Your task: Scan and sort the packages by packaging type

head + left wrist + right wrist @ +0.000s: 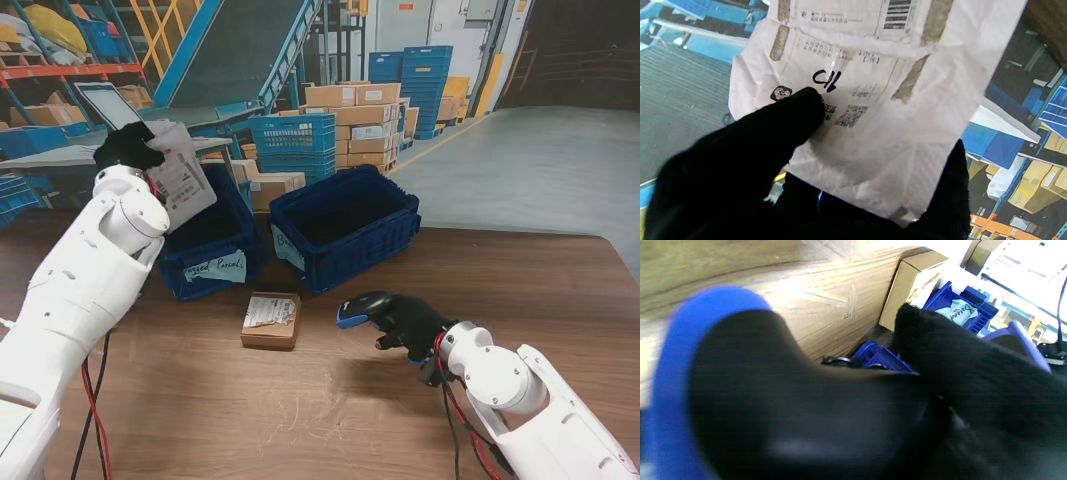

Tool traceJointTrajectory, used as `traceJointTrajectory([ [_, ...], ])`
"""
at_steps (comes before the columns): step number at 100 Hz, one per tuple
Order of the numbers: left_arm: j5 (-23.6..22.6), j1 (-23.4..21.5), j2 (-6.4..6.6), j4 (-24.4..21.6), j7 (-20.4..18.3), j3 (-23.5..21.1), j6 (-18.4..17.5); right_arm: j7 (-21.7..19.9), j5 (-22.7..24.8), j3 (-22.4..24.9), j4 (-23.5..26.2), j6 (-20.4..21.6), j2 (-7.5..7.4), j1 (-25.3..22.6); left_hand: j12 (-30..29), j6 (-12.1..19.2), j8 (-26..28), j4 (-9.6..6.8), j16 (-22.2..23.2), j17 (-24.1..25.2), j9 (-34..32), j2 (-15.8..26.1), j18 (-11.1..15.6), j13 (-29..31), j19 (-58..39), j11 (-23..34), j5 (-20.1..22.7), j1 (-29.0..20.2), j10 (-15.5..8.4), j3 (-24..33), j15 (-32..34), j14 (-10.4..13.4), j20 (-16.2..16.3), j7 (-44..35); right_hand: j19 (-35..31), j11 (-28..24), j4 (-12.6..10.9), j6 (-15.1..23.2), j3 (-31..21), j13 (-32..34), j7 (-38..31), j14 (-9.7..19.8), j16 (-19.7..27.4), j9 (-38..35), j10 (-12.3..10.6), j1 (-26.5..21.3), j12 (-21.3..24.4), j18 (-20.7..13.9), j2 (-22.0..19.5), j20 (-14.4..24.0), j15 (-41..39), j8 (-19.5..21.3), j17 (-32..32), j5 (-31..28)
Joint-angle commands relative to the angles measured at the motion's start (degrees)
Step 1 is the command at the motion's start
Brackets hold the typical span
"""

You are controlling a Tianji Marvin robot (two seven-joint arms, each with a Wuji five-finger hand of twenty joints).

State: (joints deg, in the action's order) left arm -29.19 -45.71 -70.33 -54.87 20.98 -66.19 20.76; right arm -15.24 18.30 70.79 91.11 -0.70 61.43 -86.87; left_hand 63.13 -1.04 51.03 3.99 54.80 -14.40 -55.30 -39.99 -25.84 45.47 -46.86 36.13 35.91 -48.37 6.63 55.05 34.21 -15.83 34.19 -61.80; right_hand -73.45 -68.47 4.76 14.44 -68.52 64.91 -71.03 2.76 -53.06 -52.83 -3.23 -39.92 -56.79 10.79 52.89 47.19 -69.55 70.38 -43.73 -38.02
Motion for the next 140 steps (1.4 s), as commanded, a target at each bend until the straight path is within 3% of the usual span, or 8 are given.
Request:
traceJointTrajectory([
  [1,0.23,0.08,-0.47,0.31,-1.05,0.4,-0.32,-1.03,0.13,0.01,0.48,0.18,0.14,-0.08,-0.54,2.28,-0.76,0.91,-0.48,1.05,-0.24,1.9,-0.29,0.39,-0.71,0.16,-0.31,-3.12,-0.44,-1.16,-1.02,-0.64,0.22,-0.97,-0.07,0.25,0.08,4.49,-1.26,0.66,-4.36,2.92,-1.56,0.93,-0.63,-4.53,-0.73,0.1,-3.17,0.34,-2.21,2.6,-0.09,-3.22],
  [39,0.59,0.62,-0.76,3.55,-0.96,2.7,-1.18,-1.1,0.02,0.21,0.56,-0.05,0.14,-0.25,-1.8,2.3,-1.59,0.97,-2.23,1.46,-0.05,2.27,-0.1,-0.39,0.16,-0.5,-0.51,-3.61,-0.47,-2.89,-1.91,-0.85,-0.28,-1.12,-0.06,0.23,0.07,4.49,-1.25,0.66,-4.36,2.98,-1.54,0.91,-0.58,-4.56,-0.74,0.0,-3.16,0.32,-2.21,2.61,-0.13,-3.22],
  [65,0.8,-0.16,-0.07,2.86,-4.77,4.15,-2.16,-1.14,-0.1,0.25,0.43,0.05,0.14,-0.18,-4.06,1.98,-3.24,0.95,-4.76,1.9,-0.43,2.3,0.06,-0.85,1.57,-3.38,-0.04,-3.35,-0.25,-4.16,-3.82,-1.3,-1.11,-0.21,-0.03,0.22,0.05,4.49,-1.22,0.61,-4.36,3.04,-1.52,0.95,-0.53,-4.59,-0.76,-0.01,-3.19,0.3,-2.19,2.61,-0.1,-3.22],
  [90,1.75,-0.71,0.33,1.77,-8.05,5.1,-2.62,-1.17,-0.16,0.36,0.48,0.18,0.13,-0.28,-6.25,-0.4,-12.84,-0.49,-7.75,2.87,0.49,3.99,0.36,-2.34,3.66,-8.34,0.92,0.7,0.99,-7.31,-6.23,-2.04,-2.18,6.18,0.0,0.23,0.03,4.49,-1.24,0.67,-4.36,3.02,-1.52,0.93,-0.56,-4.61,-0.8,-0.05,-3.2,0.29,-2.21,2.61,-0.05,-3.22],
  [106,1.39,-0.8,0.76,1.22,-9.91,5.72,-2.31,-1.09,-0.14,0.57,0.64,0.11,0.14,-0.5,-14.83,-2.66,-17.94,-0.65,-10.7,4.02,7.64,4.12,0.69,-4.99,6.02,-5.12,-0.27,4.15,1.83,-6.65,-8.61,-2.06,-2.86,14.33,-0.02,0.26,0.02,4.49,-1.23,0.66,-4.37,2.85,-1.53,0.92,-0.6,-4.62,-0.81,0.03,-3.21,0.3,-2.25,2.61,-0.07,-3.22],
  [117,1.05,-1.16,1.39,-0.2,-12.38,5.61,-1.61,-1.19,-0.13,0.69,0.73,0.09,0.11,-0.6,-25.66,-5.13,-19.14,-2.36,-12.2,5.92,14.32,8.91,1.13,-9.06,8.85,-4.43,-1.27,9.85,2.42,-5.56,-10.79,-2.12,-3.76,23.3,-0.03,0.26,0.02,4.49,-1.23,0.62,-4.36,2.86,-1.54,0.92,-0.54,-4.6,-0.82,-0.04,-3.21,0.3,-2.23,2.61,-0.11,-3.22],
  [126,0.46,-1.26,1.79,-0.81,-13.6,5.65,-1.22,-1.15,-0.15,0.74,0.79,0.04,0.13,-0.64,-27.26,-6.26,-20.68,-4.02,-13.1,6.48,16.58,11.67,1.34,-10.66,10.44,-6.38,-1.68,12.27,2.81,-5.75,-11.96,-2.17,-4.38,27.21,-0.02,0.26,0.02,4.49,-1.21,0.64,-4.36,2.92,-1.53,0.93,-0.51,-4.6,-0.83,-0.04,-3.22,0.3,-2.22,2.61,-0.09,-3.22],
  [140,0.16,-1.44,2.01,-1.33,-14.21,5.45,-0.79,-0.91,-0.15,0.65,0.7,0.13,0.18,-0.56,-30.04,-7.11,-22.49,-4.35,-16.57,7.76,20.06,12.31,1.55,-13.59,12.92,-9.35,-2.63,13.11,3.6,-6.7,-15.19,-2.69,-5.55,31.3,0.0,0.27,0.0,4.5,-1.22,0.65,-4.37,2.91,-1.53,0.92,-0.53,-4.66,-0.83,-0.02,-3.22,0.3,-2.22,2.61,-0.07,-3.23],
])
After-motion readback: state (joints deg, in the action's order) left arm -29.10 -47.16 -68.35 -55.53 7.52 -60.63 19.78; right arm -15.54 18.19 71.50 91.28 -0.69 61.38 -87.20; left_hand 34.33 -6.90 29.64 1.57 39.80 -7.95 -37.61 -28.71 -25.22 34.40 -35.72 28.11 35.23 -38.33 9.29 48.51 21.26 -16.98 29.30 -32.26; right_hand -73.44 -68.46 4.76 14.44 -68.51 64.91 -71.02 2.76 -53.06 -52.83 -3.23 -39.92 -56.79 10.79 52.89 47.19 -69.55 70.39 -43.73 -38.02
